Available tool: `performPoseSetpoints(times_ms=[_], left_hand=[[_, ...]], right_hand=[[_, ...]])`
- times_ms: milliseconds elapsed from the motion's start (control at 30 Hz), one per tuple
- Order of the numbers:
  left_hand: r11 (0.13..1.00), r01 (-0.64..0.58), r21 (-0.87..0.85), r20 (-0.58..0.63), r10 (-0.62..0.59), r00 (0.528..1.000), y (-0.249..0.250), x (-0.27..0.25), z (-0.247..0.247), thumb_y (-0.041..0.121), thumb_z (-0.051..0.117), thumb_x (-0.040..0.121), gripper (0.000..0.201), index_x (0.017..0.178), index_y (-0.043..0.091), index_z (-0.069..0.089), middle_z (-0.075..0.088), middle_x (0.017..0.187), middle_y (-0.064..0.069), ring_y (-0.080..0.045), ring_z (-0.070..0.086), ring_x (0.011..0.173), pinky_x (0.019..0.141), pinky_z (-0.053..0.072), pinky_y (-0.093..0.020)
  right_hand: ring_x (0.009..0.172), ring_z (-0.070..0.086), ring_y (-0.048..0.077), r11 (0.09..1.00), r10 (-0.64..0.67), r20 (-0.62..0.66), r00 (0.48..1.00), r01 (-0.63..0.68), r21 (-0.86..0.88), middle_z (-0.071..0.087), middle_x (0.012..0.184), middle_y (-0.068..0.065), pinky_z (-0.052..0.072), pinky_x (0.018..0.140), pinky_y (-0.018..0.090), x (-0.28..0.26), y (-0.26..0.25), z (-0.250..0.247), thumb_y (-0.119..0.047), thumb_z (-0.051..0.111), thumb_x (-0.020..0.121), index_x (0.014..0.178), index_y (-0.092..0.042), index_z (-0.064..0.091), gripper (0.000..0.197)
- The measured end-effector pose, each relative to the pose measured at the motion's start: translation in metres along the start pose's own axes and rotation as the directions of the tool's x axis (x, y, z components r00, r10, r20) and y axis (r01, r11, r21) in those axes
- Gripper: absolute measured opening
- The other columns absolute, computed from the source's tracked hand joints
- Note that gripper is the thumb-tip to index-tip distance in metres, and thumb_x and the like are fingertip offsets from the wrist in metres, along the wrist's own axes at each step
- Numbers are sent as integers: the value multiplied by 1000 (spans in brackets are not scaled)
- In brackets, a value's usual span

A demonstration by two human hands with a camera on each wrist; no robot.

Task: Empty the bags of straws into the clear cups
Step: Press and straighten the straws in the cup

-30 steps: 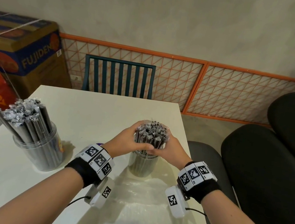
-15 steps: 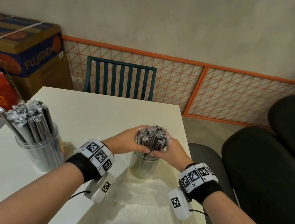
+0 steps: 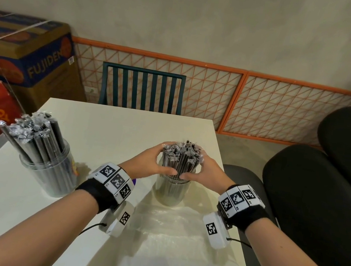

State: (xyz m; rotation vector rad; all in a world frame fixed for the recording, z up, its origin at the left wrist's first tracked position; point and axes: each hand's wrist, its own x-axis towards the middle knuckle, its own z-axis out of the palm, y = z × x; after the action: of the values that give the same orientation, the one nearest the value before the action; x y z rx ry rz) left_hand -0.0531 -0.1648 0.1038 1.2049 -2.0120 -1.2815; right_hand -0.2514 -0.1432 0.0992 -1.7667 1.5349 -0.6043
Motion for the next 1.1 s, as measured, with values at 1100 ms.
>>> performPoseSetpoints(times_ms=[1100], left_hand=[[995, -95, 8, -339, 92, 936, 25, -12, 19, 14, 64, 85, 46, 129, 12, 50, 61, 116, 0, -14, 57, 110, 100, 45, -32]], right_hand=[[109, 52, 13, 979, -134, -215, 967, 163, 126, 57, 127, 8, 42, 89, 22, -10, -21, 1, -8, 67, 83, 134, -14, 41, 58]])
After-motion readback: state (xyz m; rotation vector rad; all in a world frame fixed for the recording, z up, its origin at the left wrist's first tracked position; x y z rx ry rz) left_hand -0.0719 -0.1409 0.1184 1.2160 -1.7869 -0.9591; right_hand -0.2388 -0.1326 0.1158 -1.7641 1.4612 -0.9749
